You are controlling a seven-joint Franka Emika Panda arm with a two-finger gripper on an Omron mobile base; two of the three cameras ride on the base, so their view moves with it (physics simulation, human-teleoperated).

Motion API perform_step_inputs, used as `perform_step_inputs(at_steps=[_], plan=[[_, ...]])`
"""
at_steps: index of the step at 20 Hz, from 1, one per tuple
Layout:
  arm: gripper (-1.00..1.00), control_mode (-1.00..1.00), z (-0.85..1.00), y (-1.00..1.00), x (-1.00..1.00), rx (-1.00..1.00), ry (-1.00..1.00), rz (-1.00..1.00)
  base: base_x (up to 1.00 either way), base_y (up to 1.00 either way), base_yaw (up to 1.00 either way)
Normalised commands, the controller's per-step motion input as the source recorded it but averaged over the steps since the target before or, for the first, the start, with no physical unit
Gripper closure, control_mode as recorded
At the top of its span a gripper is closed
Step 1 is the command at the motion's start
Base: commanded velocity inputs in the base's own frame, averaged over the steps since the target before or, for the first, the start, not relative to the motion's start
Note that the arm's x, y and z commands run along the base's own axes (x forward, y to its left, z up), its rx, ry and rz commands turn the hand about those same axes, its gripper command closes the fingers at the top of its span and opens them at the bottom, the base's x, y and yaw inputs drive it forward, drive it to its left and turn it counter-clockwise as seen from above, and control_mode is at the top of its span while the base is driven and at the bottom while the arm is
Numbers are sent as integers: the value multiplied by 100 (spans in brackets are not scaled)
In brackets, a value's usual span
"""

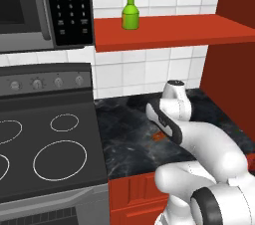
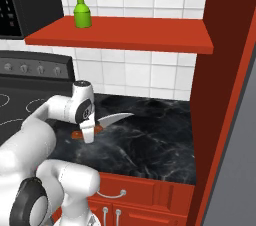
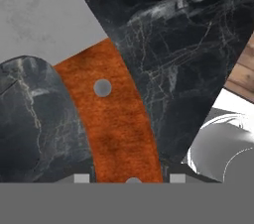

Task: Move the cutting board and knife to the sink. Then move spray from the shelves to the counter.

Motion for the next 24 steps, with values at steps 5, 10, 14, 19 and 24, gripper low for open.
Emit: perform_step_inputs(at_steps=[5, 10, 14, 19, 24], plan=[[100, -100, 35, 0, -12, 0, 8, 0, 0, 0, 0], [100, -100, 31, -1, -28, 0, 0, 0, 0, 0, 0], [100, -100, 35, -1, -24, 0, -5, 0, 0, 0, 0], [100, -100, 9, -1, -9, 0, -8, 0, 0, 0, 0], [100, -100, 0, 0, 0, 0, 0, 0, 0, 0, 0]])
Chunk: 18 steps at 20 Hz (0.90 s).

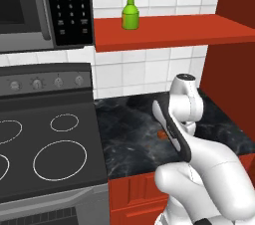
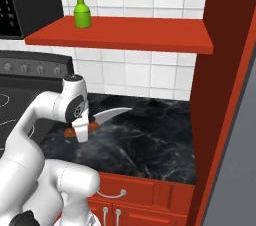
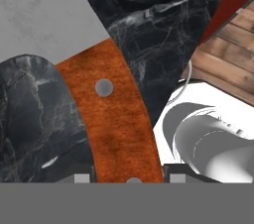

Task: Move the cutting board and knife to the sink. Then move spray from the shelves to the counter.

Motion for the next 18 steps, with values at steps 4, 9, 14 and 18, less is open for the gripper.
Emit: perform_step_inputs(at_steps=[4, 9, 14, 18], plan=[[100, -100, 0, 0, 0, 0, 0, 0, 0, 0, 0], [100, -100, 0, 0, 0, 0, 0, 0, 0, 0, 0], [100, -100, 0, 0, 0, 0, 0, 0, 0, 0, 0], [100, 100, 0, 0, 0, 0, 0, 0, -11, 0, 0]])
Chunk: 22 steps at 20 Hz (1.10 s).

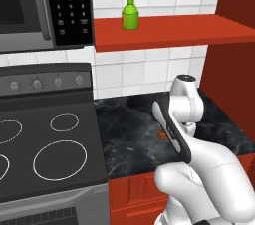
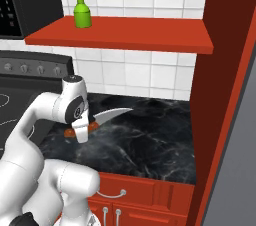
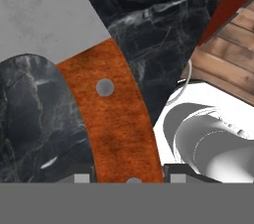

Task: Move the cutting board and knife to the sink. Then move spray from the shelves to the counter.

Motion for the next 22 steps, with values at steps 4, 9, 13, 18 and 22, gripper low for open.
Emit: perform_step_inputs(at_steps=[4, 9, 13, 18, 22], plan=[[100, 100, 0, 0, 0, 0, 0, 0, -46, -5, 0], [100, 100, 0, 0, 0, 0, 0, 0, -63, -10, -1], [100, 100, 0, 0, 0, 0, 0, 0, -67, -7, -9], [100, 100, 0, 0, 0, 0, 0, 0, -48, 0, -40], [100, 100, 0, 0, 0, 0, 0, 0, -24, 6, -71]])
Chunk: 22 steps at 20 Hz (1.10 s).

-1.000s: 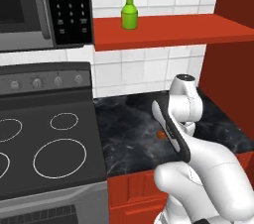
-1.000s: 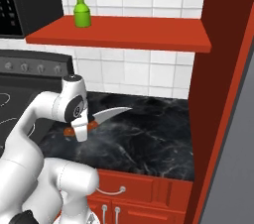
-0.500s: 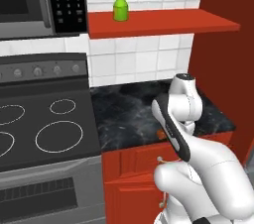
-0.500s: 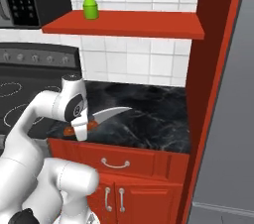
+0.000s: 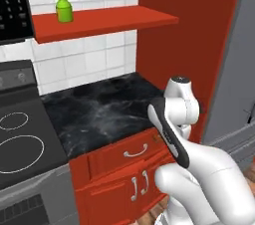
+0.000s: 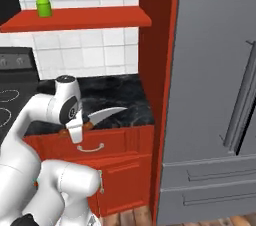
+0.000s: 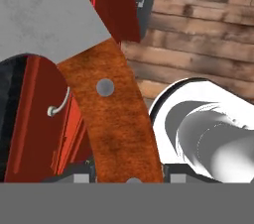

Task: Move the cutting board and knife to the sink. Then move spray from the shelves to the counter.

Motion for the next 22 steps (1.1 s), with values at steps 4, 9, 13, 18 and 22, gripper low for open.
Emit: perform_step_inputs(at_steps=[4, 9, 13, 18, 22], plan=[[100, 100, 0, 0, 0, 0, 0, 0, -17, 8, -77], [100, 100, 0, 0, 0, 0, 0, 0, -16, 9, -77], [100, 100, 0, 0, 0, 0, 0, 0, -14, 8, -79], [100, 100, 0, 0, 0, 0, 0, 0, -1, 2, -92], [100, 100, 0, 0, 0, 0, 0, 0, 0, 0, -98]])
